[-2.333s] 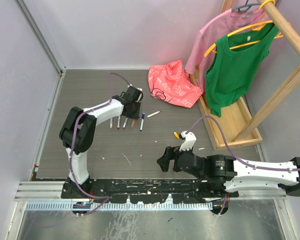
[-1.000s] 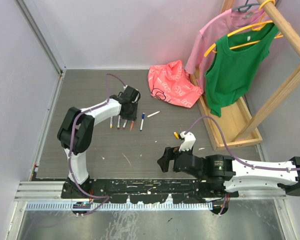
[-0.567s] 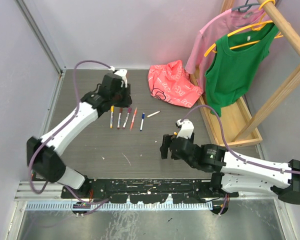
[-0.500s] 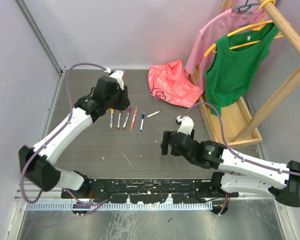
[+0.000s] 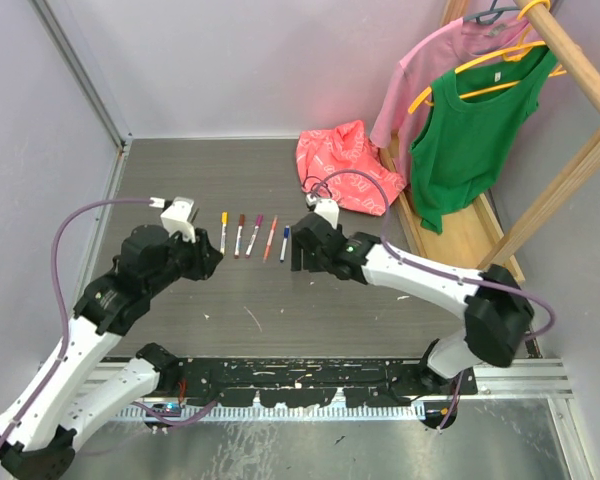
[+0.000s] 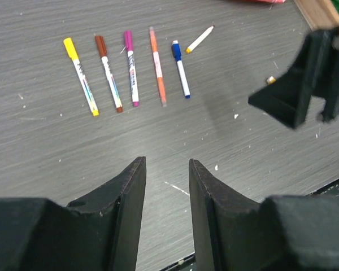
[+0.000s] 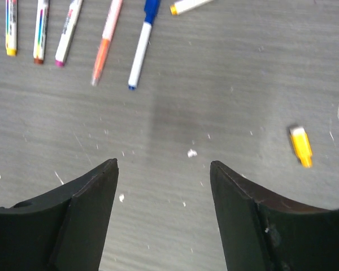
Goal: Insert the pens into the pen caps
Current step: Pick up the pen from the center of the board.
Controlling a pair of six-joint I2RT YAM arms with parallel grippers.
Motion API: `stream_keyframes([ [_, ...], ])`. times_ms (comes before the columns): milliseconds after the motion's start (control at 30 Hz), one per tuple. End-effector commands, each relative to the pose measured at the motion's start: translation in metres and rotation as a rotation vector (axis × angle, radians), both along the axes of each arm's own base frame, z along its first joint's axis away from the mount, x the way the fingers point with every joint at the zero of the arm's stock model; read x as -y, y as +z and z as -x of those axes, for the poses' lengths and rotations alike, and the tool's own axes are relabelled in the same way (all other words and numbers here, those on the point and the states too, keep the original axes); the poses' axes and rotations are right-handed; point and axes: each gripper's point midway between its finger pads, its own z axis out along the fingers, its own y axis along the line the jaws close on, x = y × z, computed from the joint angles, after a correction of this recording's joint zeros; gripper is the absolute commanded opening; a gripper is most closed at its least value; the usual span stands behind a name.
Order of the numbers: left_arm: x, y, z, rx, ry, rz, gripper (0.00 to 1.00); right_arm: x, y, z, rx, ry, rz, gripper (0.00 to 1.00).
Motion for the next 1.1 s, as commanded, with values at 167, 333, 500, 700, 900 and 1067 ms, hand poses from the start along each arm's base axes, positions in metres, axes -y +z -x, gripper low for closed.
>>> stream_keyframes([
  [167,-0.023,-0.022,0.027,-0.008,0.045,-0.007,0.37,-0.054,0.009,-0.062,0.054,-0.006,-0.024,0.63],
  [333,-0.02,-0.022,0.027,-0.01,0.029,-0.003,0.38,-0.056,-0.011,-0.085,0.04,-0.057,0.041,0.61],
  [500,-0.017,-0.023,0.027,-0.01,0.013,0.008,0.38,-0.04,-0.02,-0.113,0.045,-0.174,0.054,0.61],
  [700,-0.016,-0.025,0.026,-0.013,0.012,0.004,0.39,-0.012,-0.031,-0.137,0.049,-0.393,0.019,0.69],
  [900,-0.015,-0.026,0.025,-0.016,0.008,0.002,0.39,-0.007,-0.041,-0.151,0.036,-0.485,0.067,0.69],
  [1067,-0.015,-0.026,0.025,-0.015,0.009,0.0,0.4,-0.01,-0.049,-0.158,0.027,-0.491,0.095,0.68],
])
